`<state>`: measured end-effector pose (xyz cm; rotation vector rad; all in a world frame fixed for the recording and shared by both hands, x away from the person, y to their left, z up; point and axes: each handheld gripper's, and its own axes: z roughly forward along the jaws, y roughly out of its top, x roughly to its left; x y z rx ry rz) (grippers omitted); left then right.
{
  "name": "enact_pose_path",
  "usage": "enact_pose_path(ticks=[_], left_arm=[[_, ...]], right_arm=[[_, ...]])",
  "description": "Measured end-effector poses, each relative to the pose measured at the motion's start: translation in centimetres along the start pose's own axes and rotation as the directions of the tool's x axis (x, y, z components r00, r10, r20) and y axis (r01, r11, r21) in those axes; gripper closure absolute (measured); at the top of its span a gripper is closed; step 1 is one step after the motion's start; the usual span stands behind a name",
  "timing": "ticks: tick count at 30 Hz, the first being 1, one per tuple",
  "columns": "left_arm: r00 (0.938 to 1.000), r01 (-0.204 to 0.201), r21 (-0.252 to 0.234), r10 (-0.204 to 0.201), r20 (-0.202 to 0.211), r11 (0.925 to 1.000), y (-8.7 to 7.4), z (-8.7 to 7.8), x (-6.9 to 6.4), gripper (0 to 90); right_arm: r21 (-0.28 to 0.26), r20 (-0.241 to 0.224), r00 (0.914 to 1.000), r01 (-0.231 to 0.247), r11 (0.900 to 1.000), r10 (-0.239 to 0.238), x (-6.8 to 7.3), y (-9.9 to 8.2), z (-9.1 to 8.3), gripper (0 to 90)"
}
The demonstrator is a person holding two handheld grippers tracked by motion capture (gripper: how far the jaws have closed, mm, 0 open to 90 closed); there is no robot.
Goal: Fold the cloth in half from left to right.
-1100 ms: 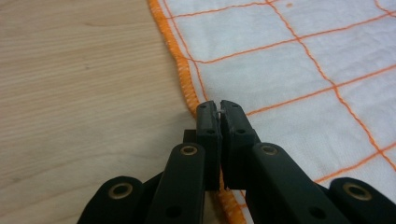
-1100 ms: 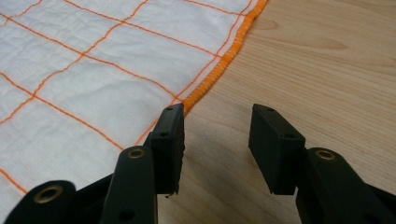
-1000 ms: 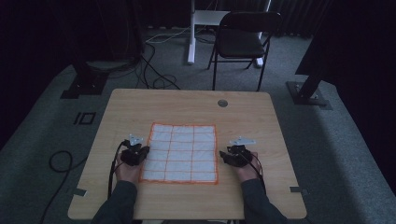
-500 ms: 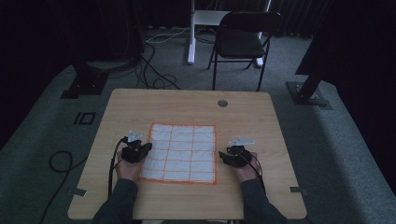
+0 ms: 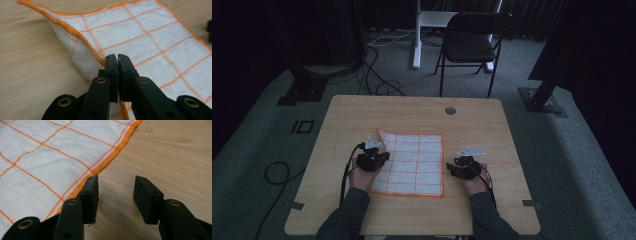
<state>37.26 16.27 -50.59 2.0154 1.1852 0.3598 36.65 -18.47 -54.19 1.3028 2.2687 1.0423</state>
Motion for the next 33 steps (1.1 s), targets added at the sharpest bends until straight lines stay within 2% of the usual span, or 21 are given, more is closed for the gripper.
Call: enact_pose_path(ticks=[7, 16, 26, 33], left_arm=[[0.9982, -0.036, 0.007, 0.035, 0.049, 0.9993, 1.4, 1.1, -2.1, 88.1], [0.9913, -0.066, 0.005, 0.065, 0.114, 0.9978, 3.3, 2.3, -4.5, 88.1], [0.9855, -0.091, 0.023, 0.086, 0.146, 0.9956, 4.5, 4.2, -6.8, 88.1], [0.9815, -0.101, 0.016, 0.097, 0.165, 0.9948, 5.3, 5.0, -8.3, 88.1]], right_arm=[[-0.001, -0.002, 1.0, -0.001, 1.0, 0.001, 0.1, -0.1, 0.0, 55.1], [-0.001, -0.004, 1.0, -0.005, 1.0, 0.005, 0.0, -0.1, 0.0, 55.1], [-0.003, -0.005, 1.0, -0.007, 1.0, 0.007, 0.1, -0.1, 0.0, 55.0], [-0.003, -0.005, 0.9999, -0.011, 0.9999, 0.011, 0.1, -0.1, -0.1, 55.0]])
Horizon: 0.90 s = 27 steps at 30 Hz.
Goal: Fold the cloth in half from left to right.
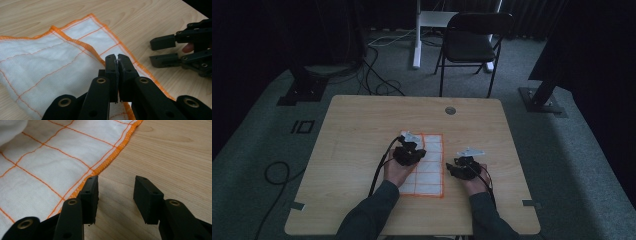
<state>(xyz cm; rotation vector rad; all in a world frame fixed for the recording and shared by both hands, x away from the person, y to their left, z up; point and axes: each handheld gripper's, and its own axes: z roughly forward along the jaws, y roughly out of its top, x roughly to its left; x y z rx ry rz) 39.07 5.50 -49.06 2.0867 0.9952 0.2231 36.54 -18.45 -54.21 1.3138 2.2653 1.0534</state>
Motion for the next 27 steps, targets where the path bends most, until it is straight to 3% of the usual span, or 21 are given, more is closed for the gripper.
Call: enact_pose_path(ticks=[10, 14, 19, 23, 27], left_arm=[[0.999, -0.026, -0.018, 0.027, 0.037, 0.9995, 1.2, 1.1, -2.2, 87.6], [0.9978, -0.03, -0.025, 0.032, 0.058, 0.9992, 1.1, 0.6, -1.9, 75.9], [0.9981, -0.036, -0.034, 0.038, 0.048, 0.9988, 0.5, -0.8, -1.3, 74.1], [0.9977, -0.053, -0.039, 0.055, 0.04, 0.9978, -0.9, -2.2, -0.9, 71.8], [0.9979, -0.056, -0.031, 0.057, 0.032, 0.998, -2.3, -2.9, -0.7, 70.8]], right_arm=[[0.0, 0.004, 1.0, 0.003, 1.0, -0.003, -0.1, 0.0, 0.0, 55.0], [-0.003, 0.004, 1.0, 0.002, 1.0, -0.002, -0.1, 0.0, -0.1, 55.0], [-0.01, 0.004, 1.0, 0.003, 0.9999, -0.003, -0.1, 0.1, -0.1, 55.0], [-0.017, 0.006, 1.0, 0.0, 0.9998, 0.0, 0.1, 0.6, -0.2, 55.6], [-0.029, -0.001, 0.9999, 0.012, 0.9995, -0.012, 0.2, 1.4, 0.0, 63.0]])
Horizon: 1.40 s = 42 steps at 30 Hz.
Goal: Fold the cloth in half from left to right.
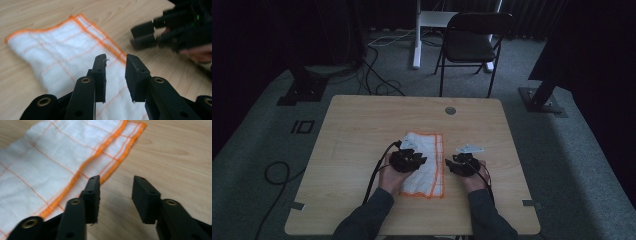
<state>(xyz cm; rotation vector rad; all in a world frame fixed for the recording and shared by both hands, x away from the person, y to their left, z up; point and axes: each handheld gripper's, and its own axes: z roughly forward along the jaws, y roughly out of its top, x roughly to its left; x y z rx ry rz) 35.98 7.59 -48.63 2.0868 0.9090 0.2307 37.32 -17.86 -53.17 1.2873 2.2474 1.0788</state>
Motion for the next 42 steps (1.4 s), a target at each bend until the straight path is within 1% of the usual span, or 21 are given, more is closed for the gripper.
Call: enact_pose_path(ticks=[2, 4, 7, 9, 12, 17, 19, 21, 22, 24, 25, 27, 29, 30, 32, 34, 35, 36, 38, 41, 42], left_arm=[[0.9999, -0.011, 0.004, 0.011, -0.004, 0.9999, -0.5, -0.2, -0.1, 70.2], [0.9998, -0.022, -0.002, 0.022, -0.001, 0.9998, -1.3, -0.5, -0.5, 69.1], [0.9991, -0.042, 0.007, 0.042, 0.006, 0.9991, -2.3, -0.7, -1.1, 68.8], [0.9988, -0.044, 0.009, 0.044, 0.021, 0.999, -2.8, -0.8, -1.5, 68.2], [0.9978, -0.054, 0.025, 0.053, 0.04, 0.9982, -3.5, -0.8, -2.1, 67.3], [0.9948, -0.078, 0.057, 0.074, 0.069, 0.9953, -4.2, -0.2, -3.2, 65.1], [0.9933, -0.091, 0.08, 0.085, 0.079, 0.9926, -4.4, 0.3, -3.6, 63.2], [0.9933, -0.091, 0.086, 0.085, 0.079, 0.9921, -4.5, 0.5, -3.7, 61.8], [0.9946, -0.071, 0.101, 0.062, 0.083, 0.9924, -4.6, 1.0, -3.6, 60.8], [0.995, -0.066, 0.107, 0.058, 0.081, 0.992, -4.7, 1.3, -3.7, 60.6], [0.9951, -0.069, 0.112, 0.06, 0.079, 0.9914, -4.8, 1.5, -3.7, 60.6], [0.9948, -0.079, 0.124, 0.07, 0.074, 0.9891, -4.8, 1.8, -3.9, 62.2], [0.9946, -0.085, 0.132, 0.076, 0.07, 0.9876, -4.8, 1.9, -3.9, 70.0], [0.9951, -0.08, 0.135, 0.071, 0.069, 0.9876, -4.8, 2.0, -3.9, 74.7], [0.9953, -0.079, 0.14, 0.07, 0.067, 0.9869, -4.8, 2.1, -3.9, 81.0], [0.9946, -0.092, 0.147, 0.084, 0.061, 0.9848, -4.7, 2.2, -3.9, 84.3], [0.9947, -0.093, 0.145, 0.085, 0.059, 0.9851, -4.6, 2.1, -3.9, 85.4], [0.9948, -0.091, 0.142, 0.084, 0.057, 0.9857, -4.6, 2.1, -4.0, 86.2], [0.9949, -0.09, 0.137, 0.083, 0.058, 0.9865, -4.5, 2.0, -4.0, 86.7], [0.9947, -0.091, 0.13, 0.084, 0.058, 0.9874, -4.4, 1.9, -4.1, 86.9], [0.9945, -0.093, 0.13, 0.086, 0.06, 0.9872, -4.4, 1.9, -4.1, 86.9]], right_arm=[[0.0, 0.001, 1.0, 0.005, 1.0, -0.005, 0.2, 0.4, 0.3, 68.8], [-0.002, 0.005, 1.0, 0.008, 1.0, -0.008, 0.4, 0.8, 0.6, 71.4], [-0.002, 0.005, 0.9999, 0.016, 0.9999, -0.016, 0.6, 1.4, 1.0, 71.8], [0.001, 0.004, 0.9999, 0.015, 0.9999, -0.015, 0.7, 1.8, 1.4, 71.3], [-0.003, 0.004, 0.9999, 0.012, 0.9999, -0.012, 0.7, 2.5, 1.9, 70.7], [0.003, 0.01, 0.9999, 0.009, 1.0, -0.009, 0.8, 3.7, 2.9, 72.0], [0.012, 0.013, 0.9999, 0.01, 0.9999, -0.01, 0.7, 4.2, 3.6, 72.0], [0.021, 0.018, 0.9998, 0.007, 0.9998, -0.007, 0.7, 4.5, 4.2, 70.5], [0.032, 0.022, 0.9998, -0.002, 0.9995, 0.001, 0.6, 4.7, 4.7, 66.5], [0.035, 0.026, 0.9995, -0.018, 0.9992, 0.017, 0.4, 4.9, 5.3, 62.9], [0.04, 0.022, 0.9992, -0.034, 0.9986, 0.033, 0.3, 5.0, 5.5, 61.8], [0.054, 0.017, 0.9987, -0.049, 0.9973, 0.048, 0.1, 5.1, 6.1, 60.7], [0.061, 0.013, 0.9981, -0.062, 0.9963, 0.061, 0.0, 5.1, 6.7, 61.4], [0.059, 0.012, 0.9979, -0.064, 0.9962, 0.063, 0.0, 5.2, 6.7, 62.4], [0.063, 0.008, 0.9985, -0.054, 0.9965, 0.054, 0.1, 5.3, 6.8, 66.3], [0.063, 0.016, 0.9996, -0.023, 0.9977, 0.022, 0.4, 5.3, 6.9, 66.4], [0.059, 0.021, 0.9996, -0.02, 0.998, 0.019, 0.4, 5.3, 6.9, 65.7], [0.052, 0.018, 0.9996, -0.025, 0.9983, 0.024, 0.4, 5.3, 6.9, 62.9], [0.04, 0.013, 0.9994, -0.032, 0.9987, 0.032, 0.4, 5.3, 7.0, 61.4], [0.045, 0.011, 0.9997, -0.024, 0.9987, 0.024, 0.6, 5.3, 7.2, 64.3], [0.047, 0.012, 0.9999, -0.013, 0.9988, 0.013, 0.7, 5.4, 7.3, 67.7]])
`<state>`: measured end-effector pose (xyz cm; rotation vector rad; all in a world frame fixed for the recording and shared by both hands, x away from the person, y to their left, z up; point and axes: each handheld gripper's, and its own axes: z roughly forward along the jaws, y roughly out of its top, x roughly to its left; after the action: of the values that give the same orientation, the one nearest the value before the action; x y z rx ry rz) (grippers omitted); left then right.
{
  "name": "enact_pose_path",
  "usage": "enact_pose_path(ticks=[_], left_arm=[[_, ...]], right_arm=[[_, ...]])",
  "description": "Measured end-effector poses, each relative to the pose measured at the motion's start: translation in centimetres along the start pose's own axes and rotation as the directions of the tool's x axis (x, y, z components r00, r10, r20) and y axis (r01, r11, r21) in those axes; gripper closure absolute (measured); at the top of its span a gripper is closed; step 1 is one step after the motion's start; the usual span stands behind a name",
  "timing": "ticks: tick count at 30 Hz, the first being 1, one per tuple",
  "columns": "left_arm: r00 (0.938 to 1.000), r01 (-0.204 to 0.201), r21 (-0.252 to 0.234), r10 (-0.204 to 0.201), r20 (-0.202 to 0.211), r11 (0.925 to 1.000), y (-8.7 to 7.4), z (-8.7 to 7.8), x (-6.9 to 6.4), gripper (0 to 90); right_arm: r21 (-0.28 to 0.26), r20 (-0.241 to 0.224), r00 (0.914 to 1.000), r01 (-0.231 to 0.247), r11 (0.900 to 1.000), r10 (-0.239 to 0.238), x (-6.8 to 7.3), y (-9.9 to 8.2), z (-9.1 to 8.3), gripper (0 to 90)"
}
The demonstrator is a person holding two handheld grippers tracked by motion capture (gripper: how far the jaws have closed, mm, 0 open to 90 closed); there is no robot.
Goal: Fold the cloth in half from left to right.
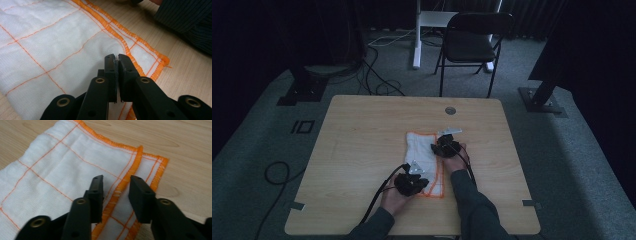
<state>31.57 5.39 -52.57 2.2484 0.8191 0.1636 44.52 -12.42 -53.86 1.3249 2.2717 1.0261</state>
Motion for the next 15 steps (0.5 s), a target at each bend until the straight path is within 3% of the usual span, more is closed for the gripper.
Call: enact_pose_path(ticks=[5, 15], left_arm=[[1.0, -0.002, -0.011, 0.002, 0.004, 0.9999, 0.1, -0.2, -0.1, 86.9], [0.9998, 0.001, -0.034, -0.001, 0.019, 0.9994, 0.9, -0.3, -0.5, 86.9]], right_arm=[[0.006, 0.011, 0.9996, 0.027, 0.9996, -0.027, 0.2, 0.4, -0.1, 85.7], [-0.027, 0.04, 0.9983, 0.043, 0.9987, -0.042, -0.2, 1.3, -1.0, 88.2]])
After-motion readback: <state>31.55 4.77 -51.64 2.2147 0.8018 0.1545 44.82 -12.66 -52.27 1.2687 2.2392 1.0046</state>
